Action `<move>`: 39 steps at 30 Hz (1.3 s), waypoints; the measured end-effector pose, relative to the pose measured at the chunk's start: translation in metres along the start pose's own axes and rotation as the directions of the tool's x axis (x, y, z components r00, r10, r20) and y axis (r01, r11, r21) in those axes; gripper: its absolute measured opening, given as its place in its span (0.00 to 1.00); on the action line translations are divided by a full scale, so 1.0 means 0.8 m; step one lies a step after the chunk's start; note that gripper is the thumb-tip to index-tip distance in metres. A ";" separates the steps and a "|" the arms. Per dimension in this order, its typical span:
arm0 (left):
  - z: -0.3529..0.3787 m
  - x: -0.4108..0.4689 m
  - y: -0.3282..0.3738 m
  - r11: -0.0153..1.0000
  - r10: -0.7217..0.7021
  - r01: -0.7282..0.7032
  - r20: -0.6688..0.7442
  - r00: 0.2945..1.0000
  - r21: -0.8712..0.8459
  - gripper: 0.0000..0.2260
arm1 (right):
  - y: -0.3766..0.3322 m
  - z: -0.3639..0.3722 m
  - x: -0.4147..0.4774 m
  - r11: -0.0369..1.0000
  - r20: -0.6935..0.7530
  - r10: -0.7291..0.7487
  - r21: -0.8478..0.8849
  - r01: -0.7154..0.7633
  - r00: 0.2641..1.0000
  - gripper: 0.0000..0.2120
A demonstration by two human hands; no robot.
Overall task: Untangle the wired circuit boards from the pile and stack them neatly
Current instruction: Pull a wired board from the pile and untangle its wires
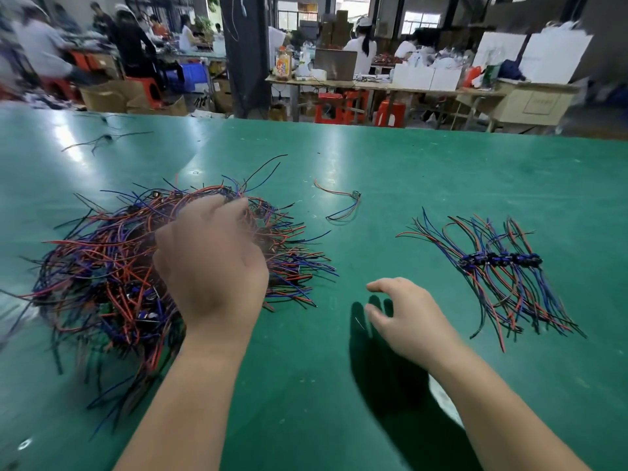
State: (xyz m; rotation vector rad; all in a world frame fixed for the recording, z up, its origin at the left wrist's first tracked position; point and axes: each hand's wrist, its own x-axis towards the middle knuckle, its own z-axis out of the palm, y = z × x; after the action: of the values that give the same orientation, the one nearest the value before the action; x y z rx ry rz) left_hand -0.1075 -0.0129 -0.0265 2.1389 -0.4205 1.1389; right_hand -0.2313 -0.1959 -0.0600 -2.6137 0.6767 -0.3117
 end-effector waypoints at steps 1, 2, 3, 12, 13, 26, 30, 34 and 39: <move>0.000 0.002 -0.005 0.995 -0.092 0.090 0.048 0.995 0.040 0.22 | 0.002 0.004 -0.002 1.000 -0.025 -0.005 0.015 0.005 1.000 0.17; 0.000 0.004 -0.011 0.984 -0.166 0.157 0.106 0.980 0.086 0.25 | 0.004 0.006 -0.002 0.999 -0.048 -0.005 0.032 0.006 0.999 0.16; 0.001 0.006 -0.018 0.973 -0.211 0.191 0.164 0.963 0.130 0.26 | 0.006 0.008 -0.003 0.999 -0.066 -0.001 0.054 0.005 0.998 0.15; 0.005 0.006 -0.033 0.971 -0.234 0.198 0.365 0.901 0.132 0.11 | 0.007 0.010 -0.007 0.982 -0.123 0.031 0.186 -0.007 0.992 0.08; 0.006 0.006 -0.035 0.973 -0.225 0.187 0.364 0.904 0.137 0.12 | 0.008 0.009 -0.008 0.981 -0.124 0.034 0.196 -0.009 0.992 0.08; -0.007 0.008 -0.016 0.975 0.138 -0.126 0.058 0.989 -0.183 0.02 | -0.001 0.015 -0.010 0.954 -0.173 0.065 0.300 -0.010 0.983 0.08; -0.011 -0.024 0.034 0.807 0.449 -0.421 -0.033 0.893 -0.414 0.06 | -0.029 -0.011 -0.021 0.745 0.020 -0.137 0.661 0.090 0.990 0.14; -0.014 -0.068 0.077 0.662 0.636 -0.517 0.041 0.771 -0.543 0.08 | -0.070 -0.006 -0.034 0.878 0.131 -0.014 0.476 -0.050 0.991 0.11; -0.007 -0.072 0.079 0.640 0.589 -0.397 0.089 0.803 -0.658 0.07 | -0.050 -0.010 -0.037 0.619 0.042 -0.313 0.767 0.170 0.949 0.15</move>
State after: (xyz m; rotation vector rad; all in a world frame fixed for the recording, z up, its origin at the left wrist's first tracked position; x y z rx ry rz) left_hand -0.1787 -0.0566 -0.0464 1.6184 -1.4061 0.7720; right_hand -0.2430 -0.1521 -0.0381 -1.8601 0.0623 -0.3479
